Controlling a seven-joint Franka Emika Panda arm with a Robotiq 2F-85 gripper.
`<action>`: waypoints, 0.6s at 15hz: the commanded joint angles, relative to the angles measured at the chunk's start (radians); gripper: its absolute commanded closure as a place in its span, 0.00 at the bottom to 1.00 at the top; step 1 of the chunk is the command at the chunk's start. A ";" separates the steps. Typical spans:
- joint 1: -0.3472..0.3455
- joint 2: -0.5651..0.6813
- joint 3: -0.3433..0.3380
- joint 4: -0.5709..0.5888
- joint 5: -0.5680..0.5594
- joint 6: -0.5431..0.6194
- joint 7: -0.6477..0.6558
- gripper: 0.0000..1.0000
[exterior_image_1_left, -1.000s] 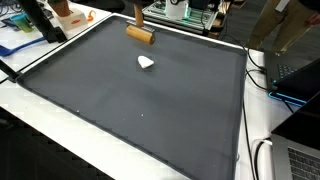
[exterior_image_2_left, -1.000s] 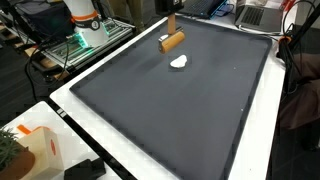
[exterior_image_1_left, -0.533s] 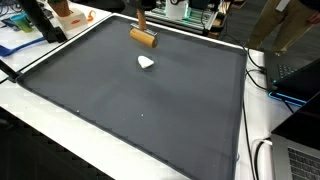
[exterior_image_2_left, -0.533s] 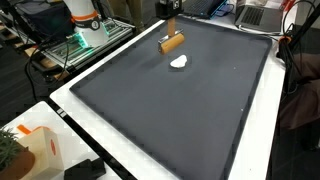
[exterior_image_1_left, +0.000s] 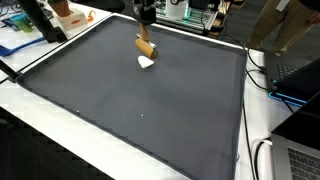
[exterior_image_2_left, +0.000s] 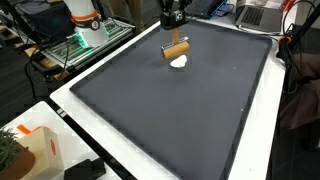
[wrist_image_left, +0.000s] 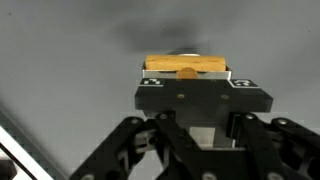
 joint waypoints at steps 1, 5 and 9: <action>0.003 0.009 -0.004 0.001 -0.005 -0.003 0.006 0.52; 0.006 0.026 -0.005 -0.004 0.015 0.020 -0.007 0.77; 0.006 0.060 -0.008 0.007 0.017 0.052 -0.028 0.77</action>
